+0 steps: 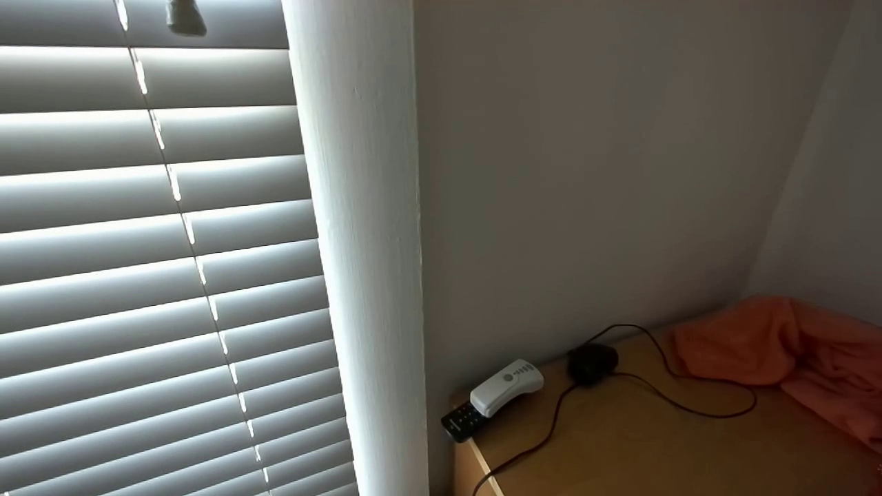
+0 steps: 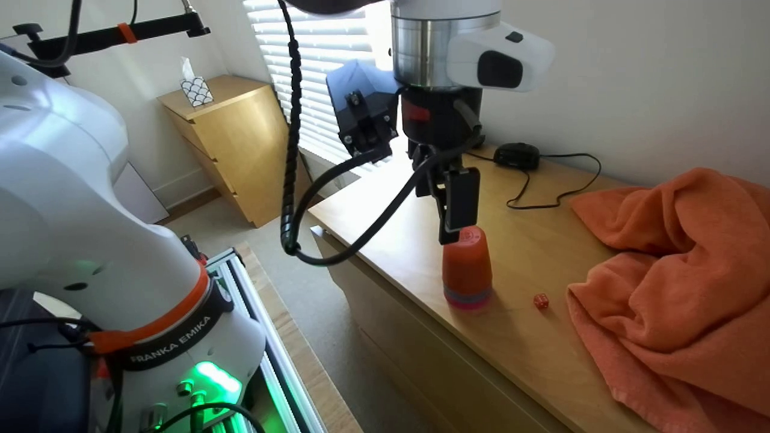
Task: Remove the orange cup from the pile of cups and put it on the table upside down
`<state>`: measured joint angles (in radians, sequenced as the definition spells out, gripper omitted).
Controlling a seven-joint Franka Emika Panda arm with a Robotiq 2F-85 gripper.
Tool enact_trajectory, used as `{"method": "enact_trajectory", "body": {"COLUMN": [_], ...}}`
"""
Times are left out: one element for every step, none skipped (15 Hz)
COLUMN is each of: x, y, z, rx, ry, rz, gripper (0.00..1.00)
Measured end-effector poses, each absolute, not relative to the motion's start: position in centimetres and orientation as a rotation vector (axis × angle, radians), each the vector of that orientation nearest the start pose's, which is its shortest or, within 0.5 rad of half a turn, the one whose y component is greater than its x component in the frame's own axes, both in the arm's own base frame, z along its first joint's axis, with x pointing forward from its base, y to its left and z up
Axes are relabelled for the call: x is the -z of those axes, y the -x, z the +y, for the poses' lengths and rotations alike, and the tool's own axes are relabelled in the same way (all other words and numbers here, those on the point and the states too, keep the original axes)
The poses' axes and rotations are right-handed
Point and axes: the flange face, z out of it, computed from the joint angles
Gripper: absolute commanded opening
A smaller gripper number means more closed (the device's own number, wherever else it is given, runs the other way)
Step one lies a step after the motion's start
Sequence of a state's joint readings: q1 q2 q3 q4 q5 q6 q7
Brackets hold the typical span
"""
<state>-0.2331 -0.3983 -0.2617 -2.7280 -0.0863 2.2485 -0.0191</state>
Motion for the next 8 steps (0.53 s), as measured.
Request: {"method": "enact_trajectory", "body": {"x": [-32.8, -32.2, -31.7, -31.2, -30.7, -30.2, -29.8, -29.3], "y": [-32.9, -33.1, -33.4, -33.6, -33.9, -34.0, -34.2, -34.4], "z": [-16.9, -16.9, -16.9, -17.0, -17.1, -17.1, -17.2, -17.2], "rx": [-0.124, -0.12, -0.107, -0.094, -0.082, -0.073, -0.066, -0.062], "ry": [3.022, 3.018, 3.01, 3.004, 2.998, 2.991, 2.985, 2.981], "rz": [0.624, 0.645, 0.671, 0.687, 0.701, 0.716, 0.729, 0.738], "gripper": [1.0, 1.0, 1.0, 1.0, 1.0, 1.0, 1.0, 1.0]}}
